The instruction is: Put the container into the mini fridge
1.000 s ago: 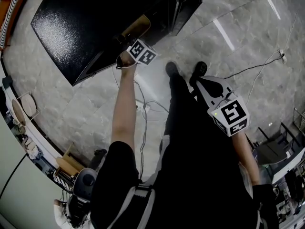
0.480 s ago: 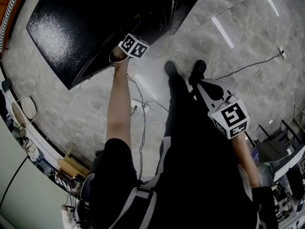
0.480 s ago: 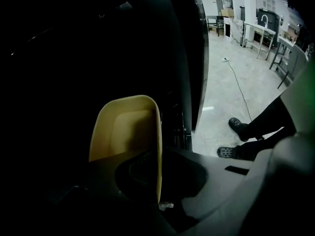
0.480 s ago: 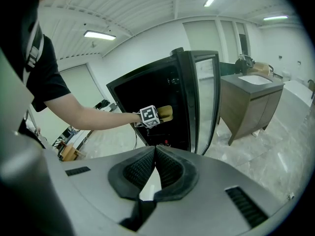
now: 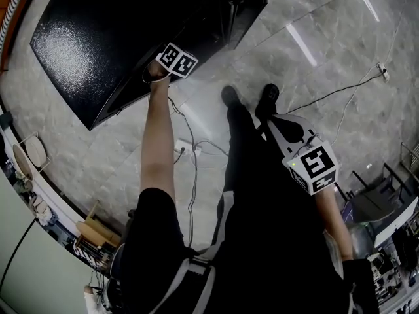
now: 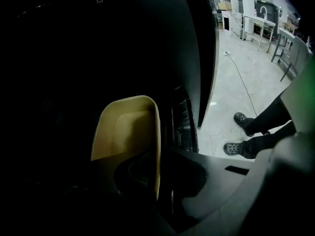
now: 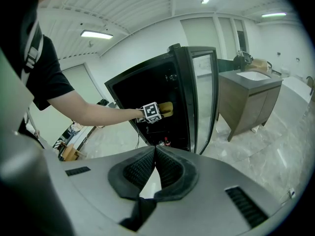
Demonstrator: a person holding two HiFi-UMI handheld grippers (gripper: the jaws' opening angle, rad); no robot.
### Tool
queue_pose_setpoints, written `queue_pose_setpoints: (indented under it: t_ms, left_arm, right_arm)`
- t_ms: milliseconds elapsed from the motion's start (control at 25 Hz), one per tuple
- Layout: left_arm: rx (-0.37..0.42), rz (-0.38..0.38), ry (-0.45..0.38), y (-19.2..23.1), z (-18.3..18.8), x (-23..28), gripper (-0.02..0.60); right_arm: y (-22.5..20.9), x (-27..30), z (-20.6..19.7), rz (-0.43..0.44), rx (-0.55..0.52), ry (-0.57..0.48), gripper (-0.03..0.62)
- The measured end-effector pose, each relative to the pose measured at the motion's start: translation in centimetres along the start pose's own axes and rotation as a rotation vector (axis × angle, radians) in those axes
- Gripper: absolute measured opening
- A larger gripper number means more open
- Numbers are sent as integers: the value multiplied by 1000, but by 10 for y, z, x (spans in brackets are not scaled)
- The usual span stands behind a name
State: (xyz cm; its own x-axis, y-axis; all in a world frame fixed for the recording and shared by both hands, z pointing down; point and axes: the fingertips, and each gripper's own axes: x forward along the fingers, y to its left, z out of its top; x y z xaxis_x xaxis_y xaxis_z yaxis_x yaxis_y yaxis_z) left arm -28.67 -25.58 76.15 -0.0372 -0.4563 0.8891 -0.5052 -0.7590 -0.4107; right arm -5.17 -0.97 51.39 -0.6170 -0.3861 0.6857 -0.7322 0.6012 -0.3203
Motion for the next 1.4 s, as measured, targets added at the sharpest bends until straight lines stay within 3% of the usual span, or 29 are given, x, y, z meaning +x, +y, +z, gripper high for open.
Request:
queue_pose_setpoints:
  t_ms: [680, 800, 1400]
  left_arm:
    - [42, 22, 0, 0, -2, 4, 43]
    - [37, 25, -9, 3, -1, 1, 89]
    - [49, 40, -46, 0, 5, -36, 100]
  right_arm:
    - [-1, 0, 0, -20, 30, 0, 18]
    - [1, 0, 1, -21, 31, -2, 18]
    - [7, 1, 25, -19, -12, -53, 18]
